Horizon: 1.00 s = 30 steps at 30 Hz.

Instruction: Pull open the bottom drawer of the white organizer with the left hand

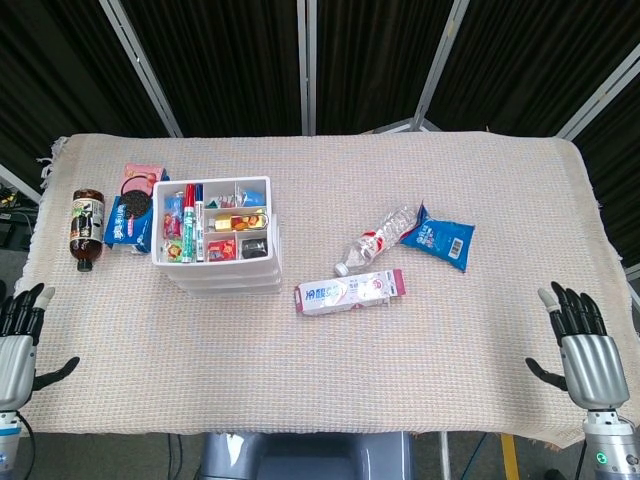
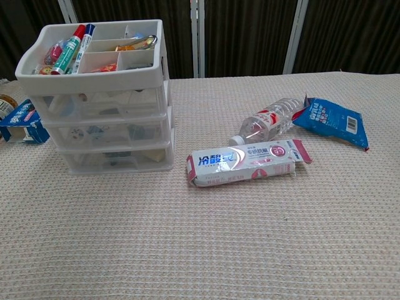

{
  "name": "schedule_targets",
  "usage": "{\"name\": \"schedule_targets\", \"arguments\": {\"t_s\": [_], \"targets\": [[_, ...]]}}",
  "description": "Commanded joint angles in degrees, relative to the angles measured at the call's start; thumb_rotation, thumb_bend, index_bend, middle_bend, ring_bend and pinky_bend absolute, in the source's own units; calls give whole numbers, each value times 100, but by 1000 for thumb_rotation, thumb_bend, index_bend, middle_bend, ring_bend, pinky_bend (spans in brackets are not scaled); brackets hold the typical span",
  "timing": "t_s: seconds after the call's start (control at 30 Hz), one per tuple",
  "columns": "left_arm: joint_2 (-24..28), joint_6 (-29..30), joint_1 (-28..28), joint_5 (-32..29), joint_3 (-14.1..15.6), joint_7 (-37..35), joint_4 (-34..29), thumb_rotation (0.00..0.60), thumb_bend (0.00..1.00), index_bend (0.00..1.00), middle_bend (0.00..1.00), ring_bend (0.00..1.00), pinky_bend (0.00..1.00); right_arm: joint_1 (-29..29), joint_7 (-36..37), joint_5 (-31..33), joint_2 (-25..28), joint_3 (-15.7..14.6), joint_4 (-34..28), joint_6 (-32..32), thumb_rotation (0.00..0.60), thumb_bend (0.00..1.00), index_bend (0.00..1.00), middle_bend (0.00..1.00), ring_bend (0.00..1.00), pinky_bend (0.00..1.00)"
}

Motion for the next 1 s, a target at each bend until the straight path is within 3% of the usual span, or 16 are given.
{"name": "schedule_targets", "arguments": {"t_s": [0.03,0.13,0.2,0.27,0.33,0.43,0.6,0.8,1.0], "targets": [[-23,20,-5,49,15,-5,-25,600,114,0,0,0,0,-5,29,17,18,-18,-9,-36,600,57,0,0,0,0],[-68,60,-16,109,6,-65,-13,600,175,0,0,0,4,2,92,56,52,-22,-37,-90,600,57,0,0,0,0],[-123,122,-23,161,-20,-115,18,600,310,0,76,111,119,6,116,54,73,-23,-53,-101,600,57,0,0,0,0],[-184,217,-21,213,-57,-154,47,600,459,0,361,412,359,8,126,47,82,-25,-59,-104,600,58,0,0,0,0],[-294,373,-19,328,-101,-294,86,600,512,0,565,592,466,11,145,53,89,-27,-68,-118,600,58,0,0,0,0],[-390,436,-32,472,-71,-641,88,600,541,0,692,711,536,10,187,68,109,-26,-93,-132,600,57,0,0,0,0],[-389,199,-133,611,88,-1455,-185,600,568,0,755,768,583,1,250,62,145,-17,-128,-108,600,57,0,0,0,0],[-95,-737,-505,667,440,-2923,-776,600,605,0,756,780,605,-2,266,73,163,-13,-148,-112,600,58,0,0,0,0],[54,-1543,-902,552,535,-3460,-1066,600,606,0,756,780,607,-14,317,67,193,-4,-177,-81,600,57,0,0,0,0]]}}
